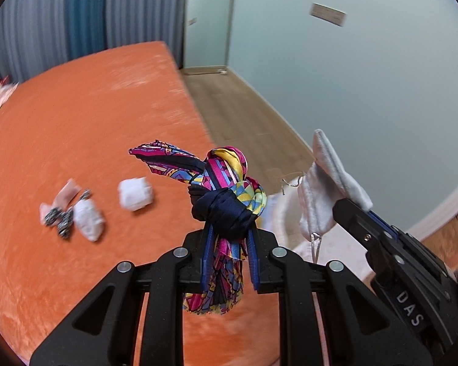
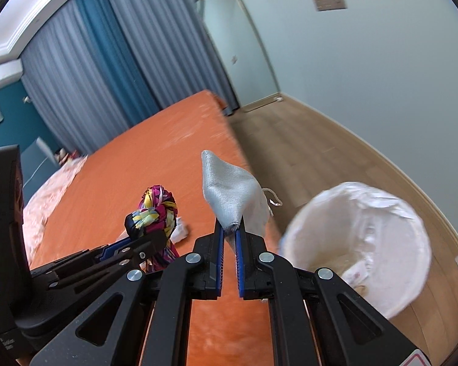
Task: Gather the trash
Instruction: 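Drop the grey pouch and colourful scarf into the wastebasket, opening both tools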
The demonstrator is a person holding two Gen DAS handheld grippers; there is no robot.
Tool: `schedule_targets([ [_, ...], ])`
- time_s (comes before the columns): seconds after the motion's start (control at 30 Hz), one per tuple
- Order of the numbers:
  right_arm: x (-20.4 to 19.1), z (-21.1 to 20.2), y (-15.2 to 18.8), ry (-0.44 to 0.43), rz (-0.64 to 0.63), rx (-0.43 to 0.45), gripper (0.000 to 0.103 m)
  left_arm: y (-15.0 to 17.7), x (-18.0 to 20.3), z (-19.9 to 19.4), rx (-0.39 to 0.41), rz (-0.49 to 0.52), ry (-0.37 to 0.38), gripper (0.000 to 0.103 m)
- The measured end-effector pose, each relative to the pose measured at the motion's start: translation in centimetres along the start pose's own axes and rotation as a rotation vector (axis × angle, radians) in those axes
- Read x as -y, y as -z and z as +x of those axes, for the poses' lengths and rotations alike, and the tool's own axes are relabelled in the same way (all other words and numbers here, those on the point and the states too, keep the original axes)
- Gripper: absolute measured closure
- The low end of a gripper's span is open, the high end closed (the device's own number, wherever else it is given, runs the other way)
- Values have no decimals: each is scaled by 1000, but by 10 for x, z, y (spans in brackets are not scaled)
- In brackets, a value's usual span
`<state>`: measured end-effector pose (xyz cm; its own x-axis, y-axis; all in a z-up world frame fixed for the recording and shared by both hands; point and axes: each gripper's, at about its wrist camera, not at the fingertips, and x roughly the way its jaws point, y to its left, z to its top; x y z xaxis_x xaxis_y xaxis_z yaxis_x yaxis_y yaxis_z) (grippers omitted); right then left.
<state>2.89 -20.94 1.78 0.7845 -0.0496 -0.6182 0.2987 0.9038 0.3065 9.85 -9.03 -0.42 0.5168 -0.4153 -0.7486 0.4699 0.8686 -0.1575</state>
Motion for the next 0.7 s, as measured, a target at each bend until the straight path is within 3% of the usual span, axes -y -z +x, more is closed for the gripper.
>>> schedule_targets([
  [0.33, 79, -34, 1, 92, 118, 50, 96, -4, 88, 9, -10, 152, 54, 84],
  [0.6, 118, -39, 8, 142, 182, 48, 96, -1, 126, 29, -39, 216, 88, 84],
  [0.7, 125, -38, 10, 150, 196, 41, 96, -1, 138, 36, -53, 241, 98, 79],
])
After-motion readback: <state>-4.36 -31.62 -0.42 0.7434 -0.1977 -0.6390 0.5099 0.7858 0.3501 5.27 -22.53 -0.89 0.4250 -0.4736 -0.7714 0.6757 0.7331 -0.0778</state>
